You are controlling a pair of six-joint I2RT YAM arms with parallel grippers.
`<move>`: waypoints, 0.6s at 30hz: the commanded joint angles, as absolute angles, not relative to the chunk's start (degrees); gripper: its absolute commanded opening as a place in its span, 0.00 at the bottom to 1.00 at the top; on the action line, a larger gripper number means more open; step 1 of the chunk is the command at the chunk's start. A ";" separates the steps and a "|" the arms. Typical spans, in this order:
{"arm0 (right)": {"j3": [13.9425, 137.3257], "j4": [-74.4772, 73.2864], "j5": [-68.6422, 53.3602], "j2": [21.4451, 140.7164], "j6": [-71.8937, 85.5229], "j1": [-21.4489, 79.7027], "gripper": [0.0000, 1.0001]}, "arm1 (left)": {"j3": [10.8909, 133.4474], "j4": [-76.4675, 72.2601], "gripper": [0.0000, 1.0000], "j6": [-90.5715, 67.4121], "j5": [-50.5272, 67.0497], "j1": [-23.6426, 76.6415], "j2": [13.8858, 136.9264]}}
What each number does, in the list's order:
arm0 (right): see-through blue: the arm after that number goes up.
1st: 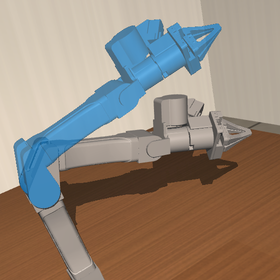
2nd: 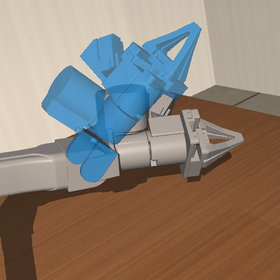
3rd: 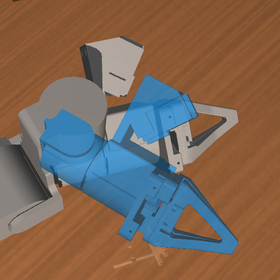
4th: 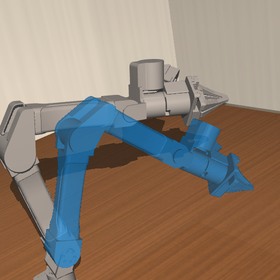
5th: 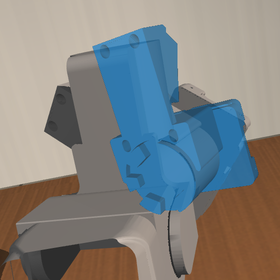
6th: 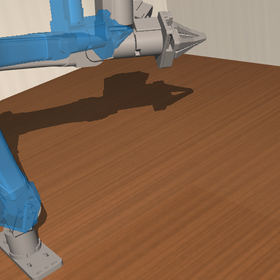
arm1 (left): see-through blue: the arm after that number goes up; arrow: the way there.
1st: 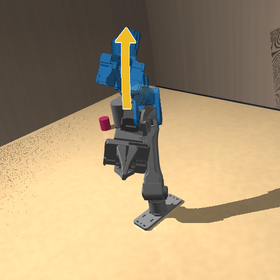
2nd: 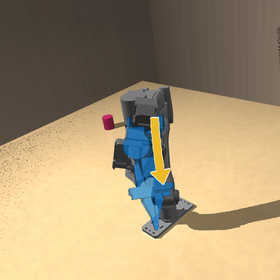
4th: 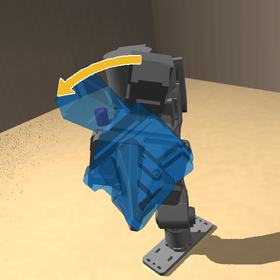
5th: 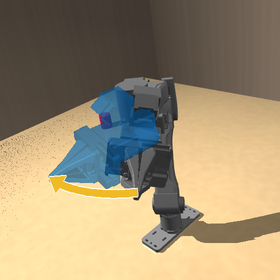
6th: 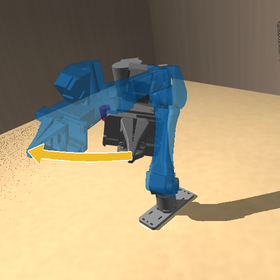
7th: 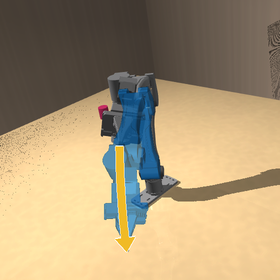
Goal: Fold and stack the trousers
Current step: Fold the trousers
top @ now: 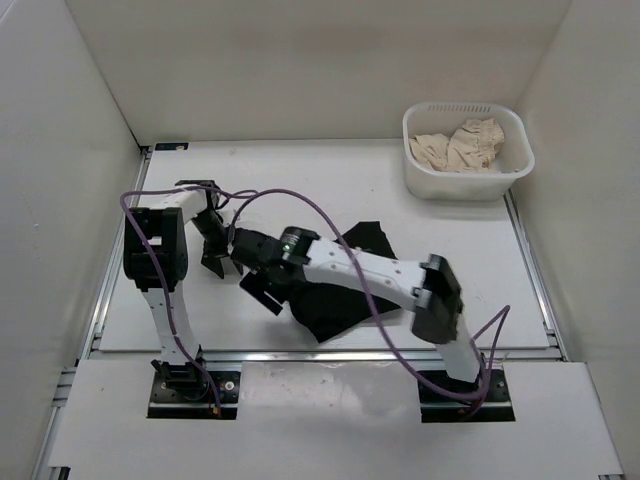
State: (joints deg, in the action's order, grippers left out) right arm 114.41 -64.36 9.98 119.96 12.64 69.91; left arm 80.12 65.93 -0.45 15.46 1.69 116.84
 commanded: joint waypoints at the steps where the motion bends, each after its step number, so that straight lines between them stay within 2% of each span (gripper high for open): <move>1: 108.50 -58.47 18.80 102.87 9.20 72.69 0.76 | 82.88 65.56 0.67 0.00 13.71 2.54 112.78; 2: 103.85 -55.40 20.55 96.39 11.32 71.47 0.76 | 84.19 65.57 0.67 0.00 13.19 3.94 112.24; 3: 93.62 -48.85 21.61 93.54 13.16 70.41 0.76 | 84.72 66.09 0.67 0.00 13.18 4.65 112.24; 6: 82.91 -42.99 21.01 89.03 20.02 62.43 0.64 | 87.52 66.62 0.69 0.00 13.79 7.11 111.62; 7: 80.10 -43.76 21.79 89.03 22.21 57.62 0.59 | 88.15 66.62 0.69 0.00 13.80 7.90 111.62; 8: 79.02 -44.73 22.67 89.03 26.41 55.05 0.49 | 88.68 67.32 0.69 0.00 13.80 9.91 112.14; 9: 77.62 -44.74 23.28 89.03 27.93 52.58 0.47 | 89.20 67.32 0.69 0.00 14.32 11.41 112.15; 12: 70.25 -40.63 21.72 85.00 31.46 40.48 0.51 | 89.74 67.94 0.69 0.00 15.73 20.17 107.07; 15: 63.23 -36.40 14.01 82.88 32.78 32.47 0.56 | 89.21 64.79 0.71 0.00 14.95 31.32 101.89; 18: 58.46 -32.88 8.28 82.35 33.39 26.83 0.56 | 84.39 60.93 0.72 0.00 12.31 41.00 99.32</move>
